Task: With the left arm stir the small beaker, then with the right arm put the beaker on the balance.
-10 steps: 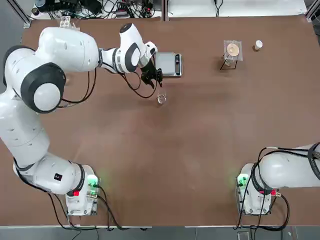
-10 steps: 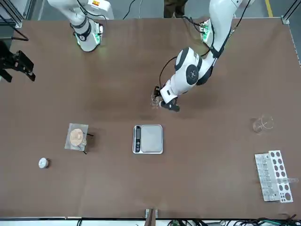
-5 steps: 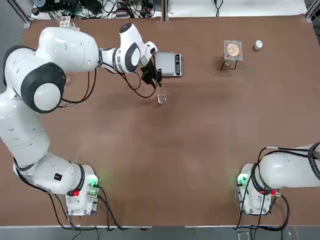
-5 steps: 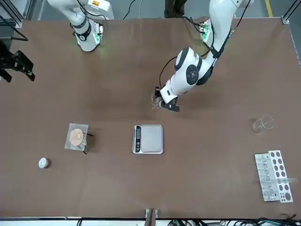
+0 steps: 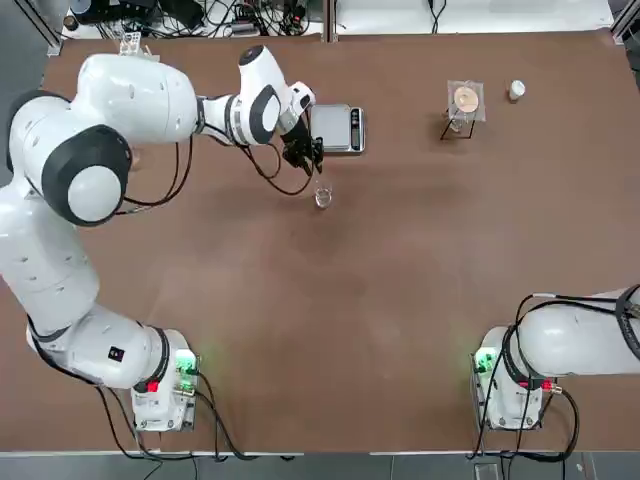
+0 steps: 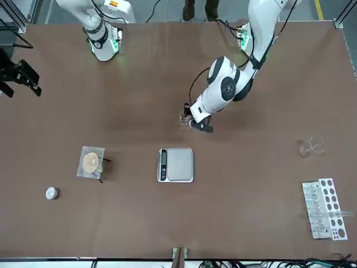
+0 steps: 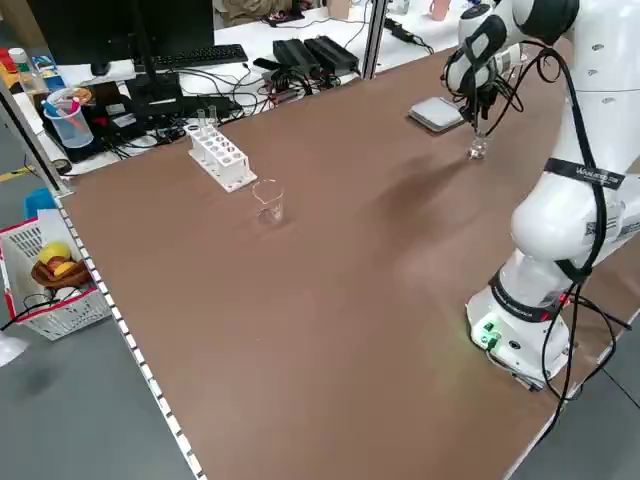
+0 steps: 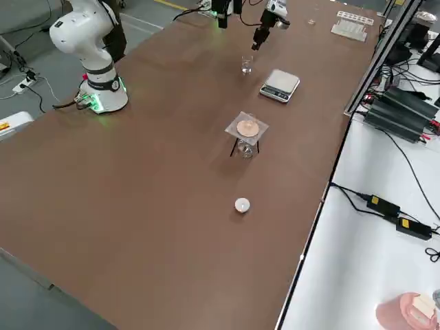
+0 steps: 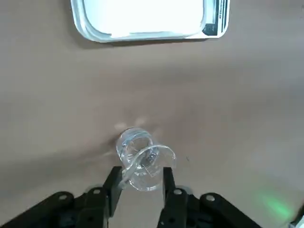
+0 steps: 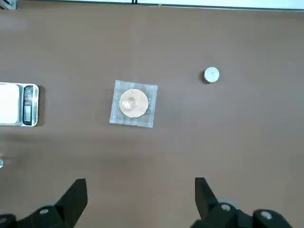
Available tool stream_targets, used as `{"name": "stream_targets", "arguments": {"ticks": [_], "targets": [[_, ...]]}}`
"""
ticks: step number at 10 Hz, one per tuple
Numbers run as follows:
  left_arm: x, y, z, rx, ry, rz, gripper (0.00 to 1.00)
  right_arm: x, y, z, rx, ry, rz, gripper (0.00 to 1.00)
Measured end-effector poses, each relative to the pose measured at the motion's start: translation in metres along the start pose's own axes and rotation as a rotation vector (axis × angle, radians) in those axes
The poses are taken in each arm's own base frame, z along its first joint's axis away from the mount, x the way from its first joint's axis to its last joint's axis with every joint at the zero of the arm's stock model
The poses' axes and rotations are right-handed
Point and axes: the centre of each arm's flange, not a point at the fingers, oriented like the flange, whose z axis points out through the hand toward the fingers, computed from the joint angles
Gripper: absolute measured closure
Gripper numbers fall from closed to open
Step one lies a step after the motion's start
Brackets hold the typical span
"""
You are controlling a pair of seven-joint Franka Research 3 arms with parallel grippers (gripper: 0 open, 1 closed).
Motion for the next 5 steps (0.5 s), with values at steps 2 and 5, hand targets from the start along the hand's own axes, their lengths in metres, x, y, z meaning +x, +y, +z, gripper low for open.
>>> {"name": "stream_targets", "arguments": {"ticks": [2,5], "targets": [[0.0038,-0.0003,0.002,0.001,0.002,0.008,0.57,0.0,0.0003,0.0,0.0,0.0,0.0,0.0],[0.0088,-0.0002,0.0045,0.001,0.004,0.015,0.57,0.0,0.0005,0.0,0.0,0.0,-0.011,0.0]]}}
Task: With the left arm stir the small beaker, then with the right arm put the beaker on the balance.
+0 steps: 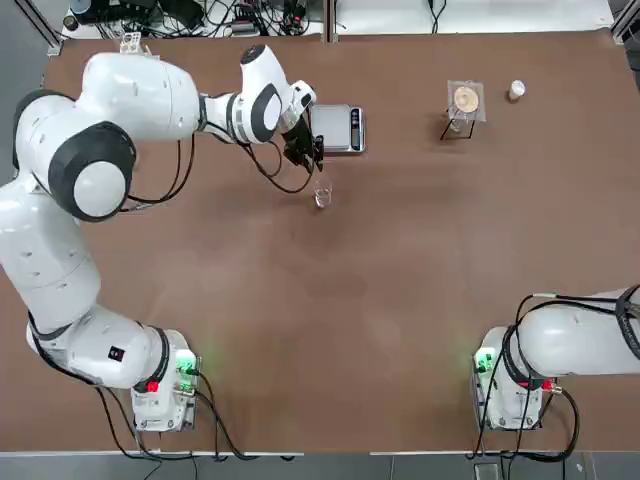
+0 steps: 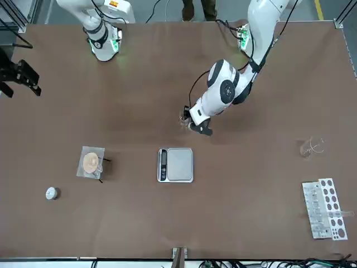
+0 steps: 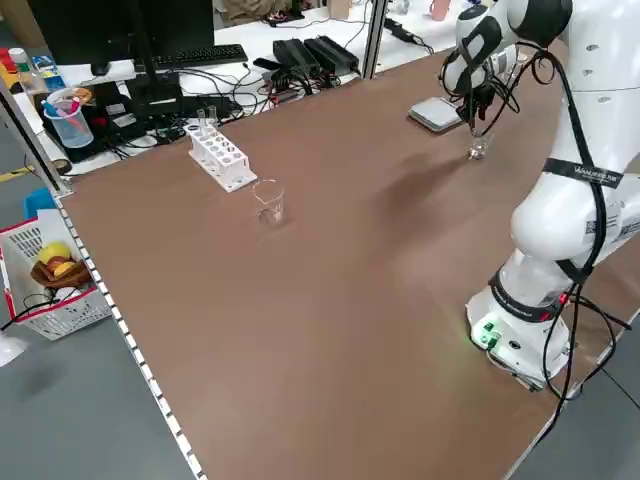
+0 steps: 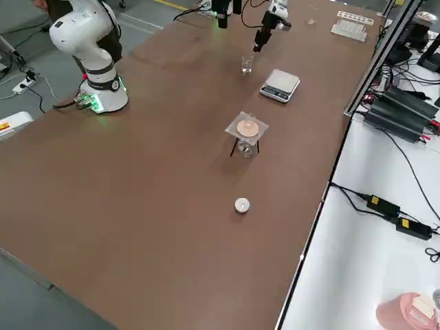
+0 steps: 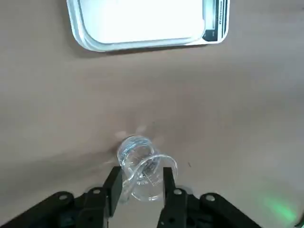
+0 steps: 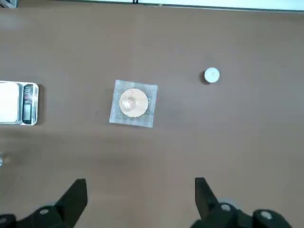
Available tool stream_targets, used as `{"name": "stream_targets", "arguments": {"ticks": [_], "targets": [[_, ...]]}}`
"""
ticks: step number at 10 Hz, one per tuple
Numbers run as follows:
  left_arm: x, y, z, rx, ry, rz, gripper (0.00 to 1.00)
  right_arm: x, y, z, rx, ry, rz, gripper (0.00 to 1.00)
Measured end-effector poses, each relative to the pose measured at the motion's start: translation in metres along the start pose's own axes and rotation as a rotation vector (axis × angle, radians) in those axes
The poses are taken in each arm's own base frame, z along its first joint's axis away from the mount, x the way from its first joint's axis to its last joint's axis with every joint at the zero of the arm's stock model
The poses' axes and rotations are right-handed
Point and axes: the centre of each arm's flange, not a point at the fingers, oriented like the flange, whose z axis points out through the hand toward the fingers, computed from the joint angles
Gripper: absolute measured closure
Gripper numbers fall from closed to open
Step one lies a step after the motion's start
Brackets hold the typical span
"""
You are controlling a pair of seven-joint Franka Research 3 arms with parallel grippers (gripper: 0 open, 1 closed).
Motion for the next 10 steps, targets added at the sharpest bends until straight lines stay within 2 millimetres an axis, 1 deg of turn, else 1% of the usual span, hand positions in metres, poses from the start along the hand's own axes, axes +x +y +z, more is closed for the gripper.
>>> {"name": "stream_targets", "arguments": {"ticks": [2,10], "targets": [[0.0008,0.0005,0.0011,-0.001,-0.001,0.0,0.58,0.0,0.0001,0.0,0.0,0.0,-0.002,0.0],[-0.0002,0.002,0.0025,-0.002,-0.003,0.003,0.67,0.0,0.0002,0.0,0.0,0.0,-0.003,0.0]]}}
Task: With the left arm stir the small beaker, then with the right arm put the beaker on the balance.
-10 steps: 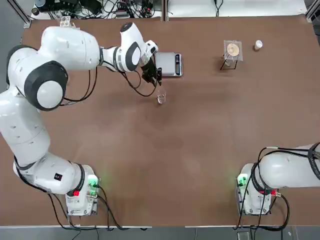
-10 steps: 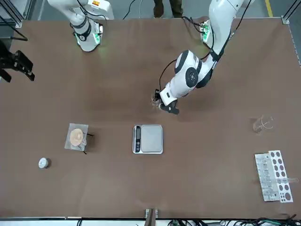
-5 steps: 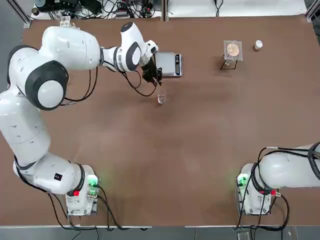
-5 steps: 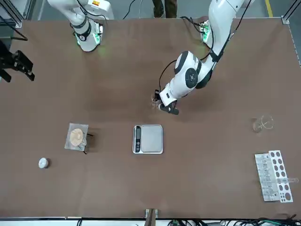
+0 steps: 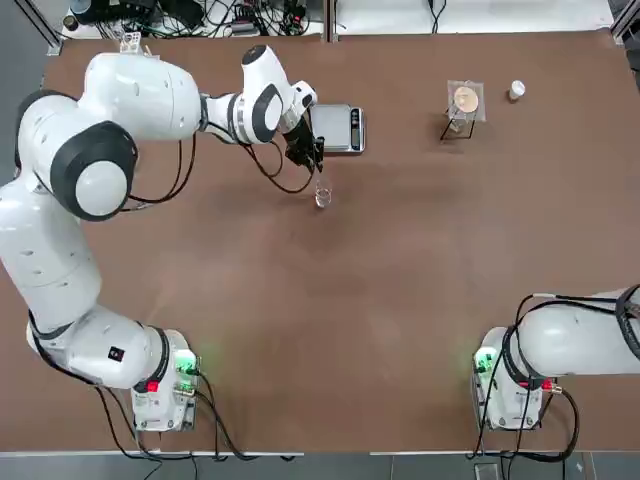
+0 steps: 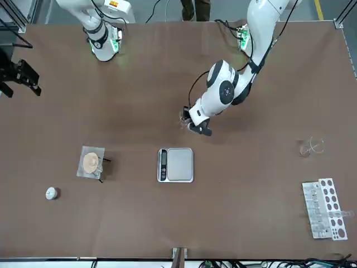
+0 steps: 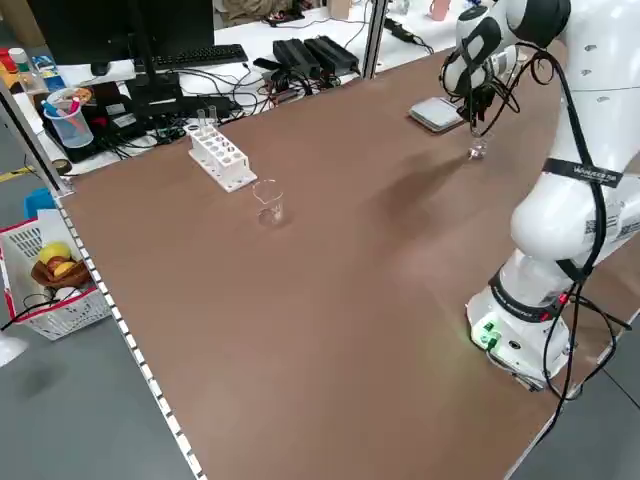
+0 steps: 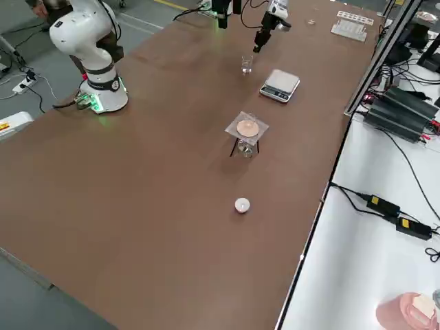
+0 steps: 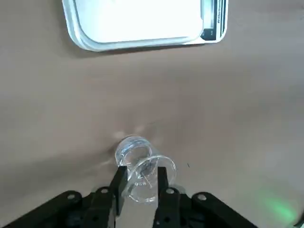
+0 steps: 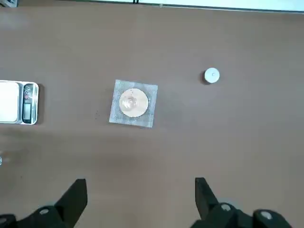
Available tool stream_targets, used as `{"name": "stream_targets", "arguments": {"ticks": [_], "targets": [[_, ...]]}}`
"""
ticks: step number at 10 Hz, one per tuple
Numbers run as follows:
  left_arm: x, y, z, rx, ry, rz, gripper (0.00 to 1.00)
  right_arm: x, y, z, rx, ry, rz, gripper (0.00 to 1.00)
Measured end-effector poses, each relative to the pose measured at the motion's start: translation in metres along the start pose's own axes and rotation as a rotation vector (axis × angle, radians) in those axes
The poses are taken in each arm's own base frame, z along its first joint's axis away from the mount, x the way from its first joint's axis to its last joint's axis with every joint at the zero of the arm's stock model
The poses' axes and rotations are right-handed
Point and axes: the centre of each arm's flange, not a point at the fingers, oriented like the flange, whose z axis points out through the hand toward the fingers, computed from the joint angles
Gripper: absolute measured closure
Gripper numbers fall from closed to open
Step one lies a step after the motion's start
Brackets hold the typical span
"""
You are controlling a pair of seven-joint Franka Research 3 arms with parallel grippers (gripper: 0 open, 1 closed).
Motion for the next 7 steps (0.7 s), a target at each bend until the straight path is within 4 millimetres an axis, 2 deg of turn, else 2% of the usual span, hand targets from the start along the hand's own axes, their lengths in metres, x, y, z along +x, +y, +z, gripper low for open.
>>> {"name": "stream_targets", "arguments": {"ticks": [7], "targets": [[0.0002,0.0001,-0.0001,0.013,0.004,0.018,0.71,0.0,0.0006,0.0,0.0,0.0,-0.001,0.0]]}}
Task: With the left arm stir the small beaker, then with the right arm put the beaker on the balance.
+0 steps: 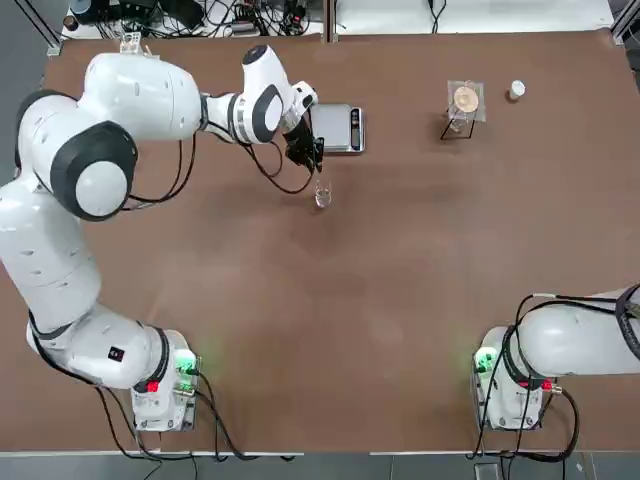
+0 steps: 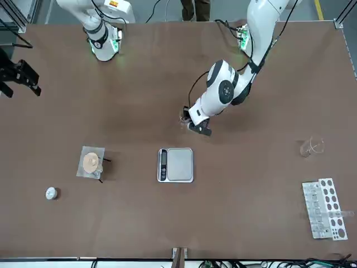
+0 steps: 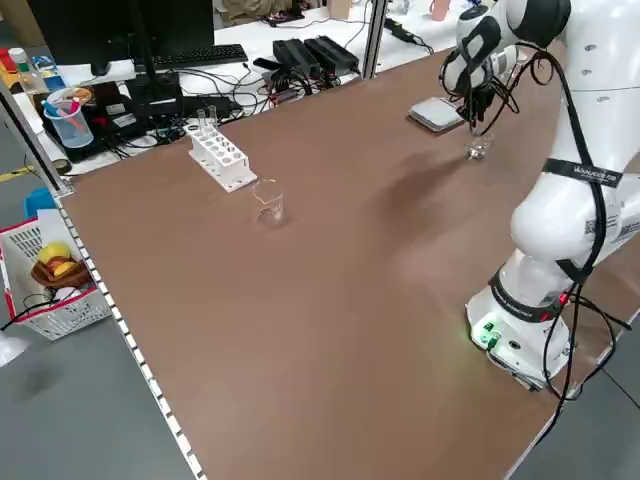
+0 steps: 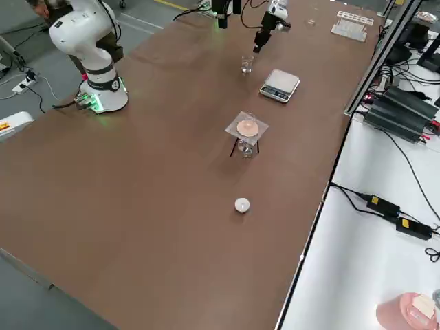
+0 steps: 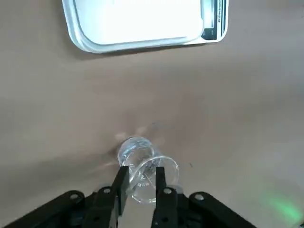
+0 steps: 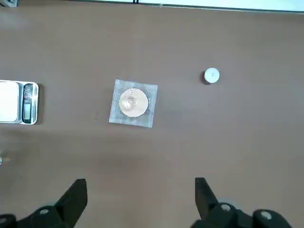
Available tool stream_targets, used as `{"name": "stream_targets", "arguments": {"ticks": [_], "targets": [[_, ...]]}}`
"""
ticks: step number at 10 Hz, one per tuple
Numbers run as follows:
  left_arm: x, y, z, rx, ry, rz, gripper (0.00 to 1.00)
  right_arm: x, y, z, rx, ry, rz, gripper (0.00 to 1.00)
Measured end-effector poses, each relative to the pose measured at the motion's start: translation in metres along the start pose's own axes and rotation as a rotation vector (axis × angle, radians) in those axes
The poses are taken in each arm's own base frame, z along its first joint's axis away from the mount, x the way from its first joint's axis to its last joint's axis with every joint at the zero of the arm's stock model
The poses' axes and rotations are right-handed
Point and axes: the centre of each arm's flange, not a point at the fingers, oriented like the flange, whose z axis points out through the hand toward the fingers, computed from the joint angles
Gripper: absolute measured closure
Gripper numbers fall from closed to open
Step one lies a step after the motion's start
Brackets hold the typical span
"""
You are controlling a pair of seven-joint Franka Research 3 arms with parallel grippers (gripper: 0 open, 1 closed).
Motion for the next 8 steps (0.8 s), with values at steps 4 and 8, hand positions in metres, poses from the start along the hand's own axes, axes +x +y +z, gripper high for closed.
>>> {"name": "stream_targets", "arguments": {"ticks": [4,8], "targets": [[0.0042,-0.002,-0.004,-0.003,0.009,-0.005,0.74,0.0,0.0002,0.0,0.0,0.0,0.0,0.0],[0.0083,-0.0017,-0.0079,-0.007,0.018,-0.007,0.77,0.0,0.0003,0.0,0.0,0.0,-0.001,0.0]]}}
